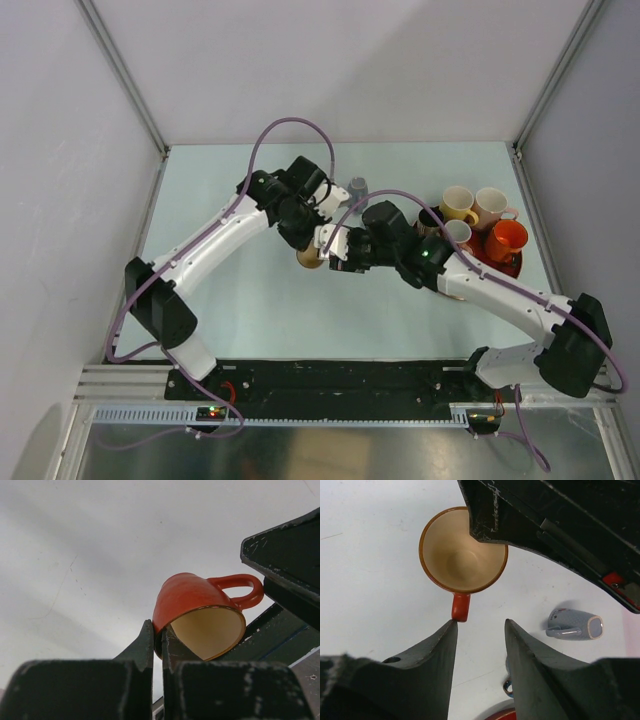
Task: Turn the mug right side up
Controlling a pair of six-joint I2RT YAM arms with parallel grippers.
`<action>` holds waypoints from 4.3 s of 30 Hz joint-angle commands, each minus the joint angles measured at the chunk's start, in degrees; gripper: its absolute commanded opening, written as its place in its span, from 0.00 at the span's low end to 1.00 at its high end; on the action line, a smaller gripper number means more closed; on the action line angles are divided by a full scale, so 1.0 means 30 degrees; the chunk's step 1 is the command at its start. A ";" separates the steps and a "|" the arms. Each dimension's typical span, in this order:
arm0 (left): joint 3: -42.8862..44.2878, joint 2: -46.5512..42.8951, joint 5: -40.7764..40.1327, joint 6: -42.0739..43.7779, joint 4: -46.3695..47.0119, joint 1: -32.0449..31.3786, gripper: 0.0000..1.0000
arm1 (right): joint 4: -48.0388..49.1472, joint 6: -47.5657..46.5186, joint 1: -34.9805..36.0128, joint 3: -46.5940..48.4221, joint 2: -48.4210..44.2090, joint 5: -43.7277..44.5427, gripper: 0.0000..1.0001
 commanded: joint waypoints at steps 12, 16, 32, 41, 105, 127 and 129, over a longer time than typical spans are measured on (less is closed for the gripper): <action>0.1310 0.0363 0.0838 -0.0893 0.0471 -0.0140 0.00 | -0.0096 0.1930 -0.0365 0.0820 0.1099 -0.3612 0.53; 0.1493 0.0472 0.0922 -0.0885 0.0481 -0.0134 0.00 | 0.0449 0.1849 -0.0286 0.0826 0.1421 -0.3136 0.49; -0.0013 -0.1013 -0.0669 -0.0181 0.0651 0.0164 0.97 | 0.0481 0.1777 -0.1349 -0.2446 -0.1307 -0.0723 0.00; -0.0773 -0.1720 -0.0481 -0.0073 0.0695 0.1276 1.00 | -0.3924 0.2460 -0.7145 -0.5403 -0.6489 -0.1962 0.00; -0.1525 -0.2699 -0.1171 0.1638 0.0071 0.1542 1.00 | 0.5230 0.5942 -2.3245 -0.9459 -0.0283 -0.2574 0.16; -0.1574 -0.2649 -0.0149 0.1489 0.0036 0.1503 1.00 | -0.1527 0.5983 -2.4119 -0.9298 -0.5950 -0.1532 0.48; -0.1588 -0.2666 -0.0027 0.1487 0.0045 0.1515 1.00 | -0.2779 0.5527 -2.4422 -0.9257 -0.7394 -0.1672 0.51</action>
